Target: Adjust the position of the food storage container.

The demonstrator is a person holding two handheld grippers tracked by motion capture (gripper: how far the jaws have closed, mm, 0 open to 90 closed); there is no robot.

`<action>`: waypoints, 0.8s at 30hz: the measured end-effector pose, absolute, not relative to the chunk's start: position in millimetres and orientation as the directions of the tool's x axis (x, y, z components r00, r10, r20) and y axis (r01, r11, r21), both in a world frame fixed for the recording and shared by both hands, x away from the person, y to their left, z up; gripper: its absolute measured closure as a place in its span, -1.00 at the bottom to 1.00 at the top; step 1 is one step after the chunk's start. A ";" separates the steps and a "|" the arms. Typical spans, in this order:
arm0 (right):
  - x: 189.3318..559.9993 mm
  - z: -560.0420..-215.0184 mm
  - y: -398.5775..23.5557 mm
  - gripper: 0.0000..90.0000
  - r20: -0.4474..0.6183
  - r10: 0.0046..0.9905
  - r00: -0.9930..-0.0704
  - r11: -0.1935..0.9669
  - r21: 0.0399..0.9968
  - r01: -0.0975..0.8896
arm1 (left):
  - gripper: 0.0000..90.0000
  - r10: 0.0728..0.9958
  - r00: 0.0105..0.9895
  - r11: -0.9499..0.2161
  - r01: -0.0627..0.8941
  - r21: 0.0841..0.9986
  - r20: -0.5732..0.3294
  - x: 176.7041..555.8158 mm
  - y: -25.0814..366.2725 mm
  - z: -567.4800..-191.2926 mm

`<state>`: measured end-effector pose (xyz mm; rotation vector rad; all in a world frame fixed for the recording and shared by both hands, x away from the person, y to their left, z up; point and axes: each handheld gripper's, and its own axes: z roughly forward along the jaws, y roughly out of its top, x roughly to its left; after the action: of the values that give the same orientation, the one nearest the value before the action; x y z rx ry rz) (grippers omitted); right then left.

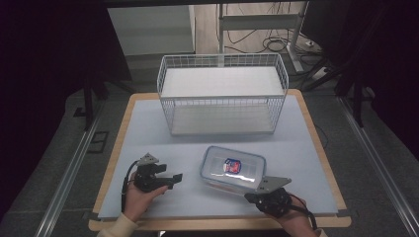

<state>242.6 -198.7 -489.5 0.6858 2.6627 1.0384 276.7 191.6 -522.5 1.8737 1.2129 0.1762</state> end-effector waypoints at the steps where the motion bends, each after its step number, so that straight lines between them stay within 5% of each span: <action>1: 244.8 -489.1 -201.6 0.99 -0.017 0.497 -0.868 0.639 0.685 0.352 | -0.60 0.796 0.514 -0.144 0.672 0.726 -0.319 276.7 191.6 -522.5; 24: 273.9 -492.7 -227.6 0.99 -0.024 0.612 -0.791 0.572 0.704 0.421 | -0.60 0.795 0.517 -0.152 0.675 0.722 -0.316 278.1 191.0 -524.5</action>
<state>273.9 -227.6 -492.7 0.8541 2.5409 1.0343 278.1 191.0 -524.5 1.8834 1.2121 0.1725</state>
